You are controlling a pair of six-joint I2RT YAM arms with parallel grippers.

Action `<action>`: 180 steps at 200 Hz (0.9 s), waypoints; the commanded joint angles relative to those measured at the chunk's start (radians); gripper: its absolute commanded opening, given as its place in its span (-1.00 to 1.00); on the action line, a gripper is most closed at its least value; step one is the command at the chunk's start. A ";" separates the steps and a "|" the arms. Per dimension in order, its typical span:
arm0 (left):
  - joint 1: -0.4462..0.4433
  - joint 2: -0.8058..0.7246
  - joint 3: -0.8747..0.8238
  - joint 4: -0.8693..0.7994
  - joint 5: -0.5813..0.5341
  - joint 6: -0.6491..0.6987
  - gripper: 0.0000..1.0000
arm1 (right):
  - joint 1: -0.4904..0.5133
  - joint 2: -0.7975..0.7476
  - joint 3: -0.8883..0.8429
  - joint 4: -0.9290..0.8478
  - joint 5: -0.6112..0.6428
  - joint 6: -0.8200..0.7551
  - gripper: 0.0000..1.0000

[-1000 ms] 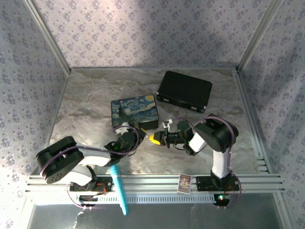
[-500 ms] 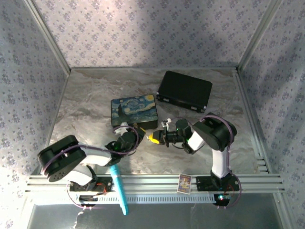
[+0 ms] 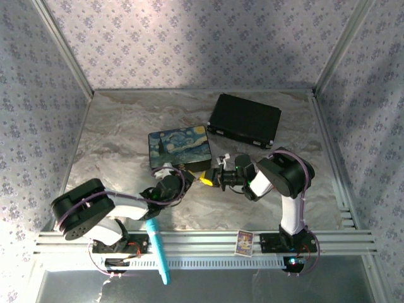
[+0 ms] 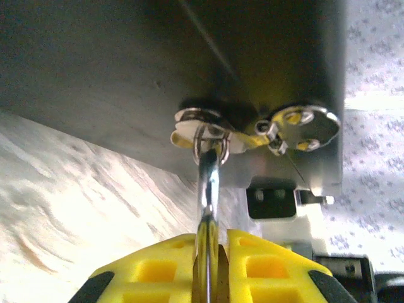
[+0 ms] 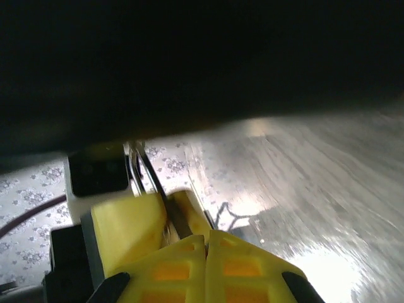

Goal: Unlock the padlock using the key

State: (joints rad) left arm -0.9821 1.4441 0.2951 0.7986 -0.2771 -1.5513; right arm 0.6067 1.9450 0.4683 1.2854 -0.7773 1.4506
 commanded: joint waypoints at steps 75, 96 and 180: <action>-0.029 -0.118 0.068 -0.281 -0.060 0.035 -1.00 | 0.009 -0.068 -0.111 -0.038 0.093 -0.097 -1.00; -0.026 -0.109 0.094 -0.347 -0.058 0.068 -0.93 | 0.014 -0.152 -0.132 -0.188 0.144 -0.182 -1.00; -0.043 0.041 0.180 -0.472 0.036 0.023 -0.66 | 0.053 -0.525 -0.092 -0.888 0.359 -0.496 -1.00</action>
State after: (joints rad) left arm -1.0058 1.4799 0.4488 0.4488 -0.2726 -1.5124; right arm 0.6563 1.4506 0.3573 0.6159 -0.4854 1.0550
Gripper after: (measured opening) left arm 0.150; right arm 0.051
